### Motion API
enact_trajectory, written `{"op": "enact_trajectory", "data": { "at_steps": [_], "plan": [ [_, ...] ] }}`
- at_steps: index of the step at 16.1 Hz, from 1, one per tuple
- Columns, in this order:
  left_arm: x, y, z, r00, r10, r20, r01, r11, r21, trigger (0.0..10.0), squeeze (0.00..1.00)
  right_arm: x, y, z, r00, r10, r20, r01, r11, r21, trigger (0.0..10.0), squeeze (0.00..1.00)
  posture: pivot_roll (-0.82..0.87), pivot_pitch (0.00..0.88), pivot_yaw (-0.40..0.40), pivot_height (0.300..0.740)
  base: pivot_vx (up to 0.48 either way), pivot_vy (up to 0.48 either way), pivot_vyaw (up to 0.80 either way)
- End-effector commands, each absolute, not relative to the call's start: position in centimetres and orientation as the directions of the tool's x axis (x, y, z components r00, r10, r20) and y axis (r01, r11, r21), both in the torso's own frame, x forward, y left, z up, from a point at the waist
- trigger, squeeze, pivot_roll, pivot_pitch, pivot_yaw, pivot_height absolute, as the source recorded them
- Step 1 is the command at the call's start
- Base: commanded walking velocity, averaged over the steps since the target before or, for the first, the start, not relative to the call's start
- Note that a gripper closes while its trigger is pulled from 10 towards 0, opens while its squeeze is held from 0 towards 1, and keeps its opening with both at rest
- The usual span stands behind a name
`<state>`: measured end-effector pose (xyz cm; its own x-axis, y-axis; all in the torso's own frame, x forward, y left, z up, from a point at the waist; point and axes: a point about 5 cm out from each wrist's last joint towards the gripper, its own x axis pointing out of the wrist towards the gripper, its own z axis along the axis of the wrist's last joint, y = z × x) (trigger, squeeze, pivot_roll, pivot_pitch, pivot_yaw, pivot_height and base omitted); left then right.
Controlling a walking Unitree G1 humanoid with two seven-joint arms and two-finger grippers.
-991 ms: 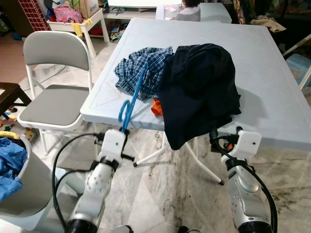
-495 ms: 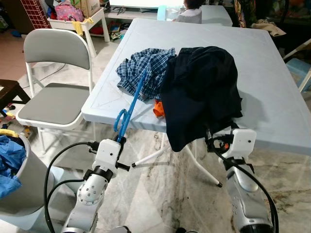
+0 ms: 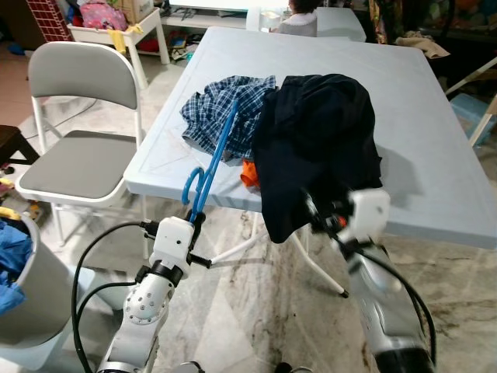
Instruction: Hang hanger
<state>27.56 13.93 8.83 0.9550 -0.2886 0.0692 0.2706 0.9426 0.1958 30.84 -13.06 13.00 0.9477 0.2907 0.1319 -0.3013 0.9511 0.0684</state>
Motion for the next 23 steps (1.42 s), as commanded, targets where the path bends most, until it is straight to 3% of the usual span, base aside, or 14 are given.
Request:
{"op": "enact_trajectory", "data": {
  "at_steps": [1,6,10,14,17,19,23],
  "plan": [
    [27.2,14.0,8.7,0.955,-0.290,0.063,0.273,0.942,0.196,10.0,0.00,30.9,-12.1,12.8,0.933,0.344,0.109,-0.353,0.932,0.082,10.0,0.00,0.18,0.159,-0.047,0.740,0.000,0.000,0.00],
    [26.2,14.5,8.7,0.960,-0.276,0.052,0.261,0.945,0.197,10.0,0.00,33.2,-8.0,12.6,0.869,0.496,-0.010,-0.493,0.866,0.083,10.0,0.00,0.22,0.180,-0.051,0.740,0.000,0.000,0.00],
    [25.8,14.8,9.1,0.962,-0.266,0.054,0.251,0.947,0.201,10.0,0.00,35.6,-7.3,12.1,0.872,0.463,-0.158,-0.456,0.886,0.082,10.0,0.00,0.24,0.189,-0.055,0.740,0.000,0.000,0.00],
    [25.6,14.7,9.2,0.964,-0.263,0.051,0.248,0.948,0.200,10.0,0.00,38.3,-7.1,14.9,0.895,0.425,-0.132,-0.430,0.903,-0.004,10.0,0.00,0.26,0.197,-0.056,0.740,0.000,0.000,0.00],
    [25.5,14.8,9.2,0.965,-0.259,0.045,0.246,0.948,0.200,10.0,0.00,39.8,-8.0,16.8,0.946,0.307,-0.105,-0.315,0.946,-0.073,10.0,0.00,0.27,0.202,-0.057,0.740,0.000,0.000,0.00],
    [25.4,14.8,9.2,0.966,-0.254,0.041,0.241,0.950,0.201,10.0,0.00,41.0,-10.0,19.4,0.990,0.142,0.005,-0.142,0.988,-0.054,10.0,0.00,0.27,0.206,-0.054,0.740,0.000,0.000,0.00],
    [25.4,14.8,9.2,0.966,-0.254,0.035,0.242,0.948,0.206,10.0,0.00,41.6,-13.2,21.8,0.991,-0.054,0.124,0.061,0.997,-0.052,10.0,0.00,0.27,0.206,-0.044,0.740,0.000,0.000,0.00]
  ]
}}
